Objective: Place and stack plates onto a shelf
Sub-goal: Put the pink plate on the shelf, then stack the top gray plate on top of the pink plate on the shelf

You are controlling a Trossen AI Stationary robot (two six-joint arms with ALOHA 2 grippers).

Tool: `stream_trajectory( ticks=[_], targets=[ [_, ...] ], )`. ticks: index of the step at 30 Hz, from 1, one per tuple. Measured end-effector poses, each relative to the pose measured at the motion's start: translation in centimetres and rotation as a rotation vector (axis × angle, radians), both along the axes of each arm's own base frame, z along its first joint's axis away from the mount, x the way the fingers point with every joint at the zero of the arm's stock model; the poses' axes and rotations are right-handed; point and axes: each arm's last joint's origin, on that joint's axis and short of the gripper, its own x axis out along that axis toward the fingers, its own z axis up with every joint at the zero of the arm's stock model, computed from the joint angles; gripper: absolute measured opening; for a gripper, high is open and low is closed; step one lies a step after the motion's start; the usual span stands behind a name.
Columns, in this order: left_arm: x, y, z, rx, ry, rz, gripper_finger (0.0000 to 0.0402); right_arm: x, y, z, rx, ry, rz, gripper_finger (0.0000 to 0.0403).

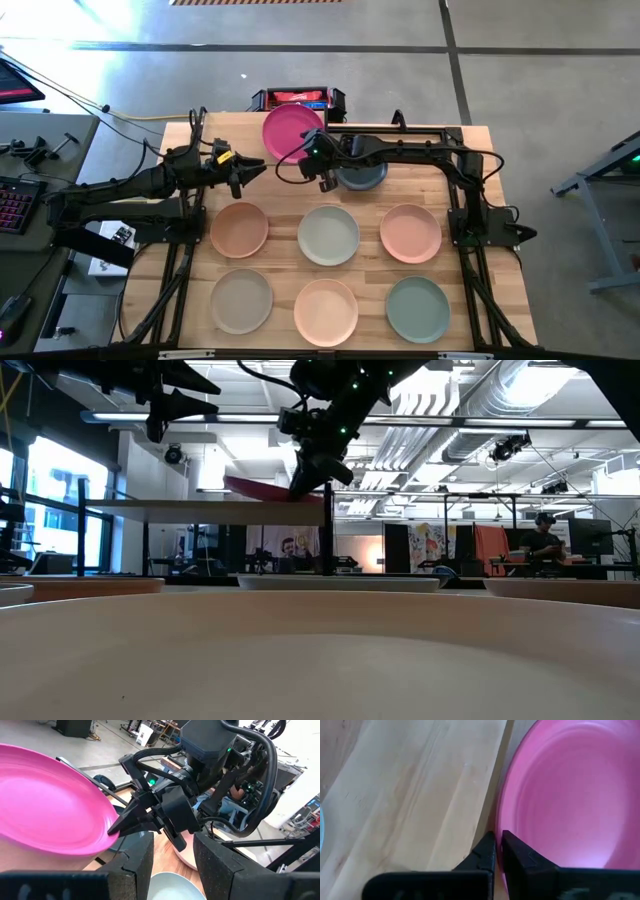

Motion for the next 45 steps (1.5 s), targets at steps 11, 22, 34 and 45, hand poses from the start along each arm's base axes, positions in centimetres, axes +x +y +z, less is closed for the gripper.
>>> stream_trajectory(
  ticks=[11, 22, 34, 45],
  targets=[
    [0.0, 0.0, 0.0, 0.0, -0.001, 0.0, 0.0126, -0.4, -0.6, 1.5, -0.003, 0.005, -0.024, 0.0058],
    [0.0, 0.0, 0.0, 0.0, 0.0, 0.0, 0.0126, -0.7, 0.6, 2.1, 0.014, 0.01, -0.025, 0.006],
    [0.0, 0.0, 0.0, 0.0, 0.0, 0.0, 0.0126, -1.2, 1.3, 3.2, -0.082, 0.008, -0.109, 0.006],
    [0.0, 0.0, 0.0, 0.167, 0.052, -0.019, 0.0126, -2.4, 5.4, 6.4, 0.022, -0.113, -0.125, 0.006]
  ],
)
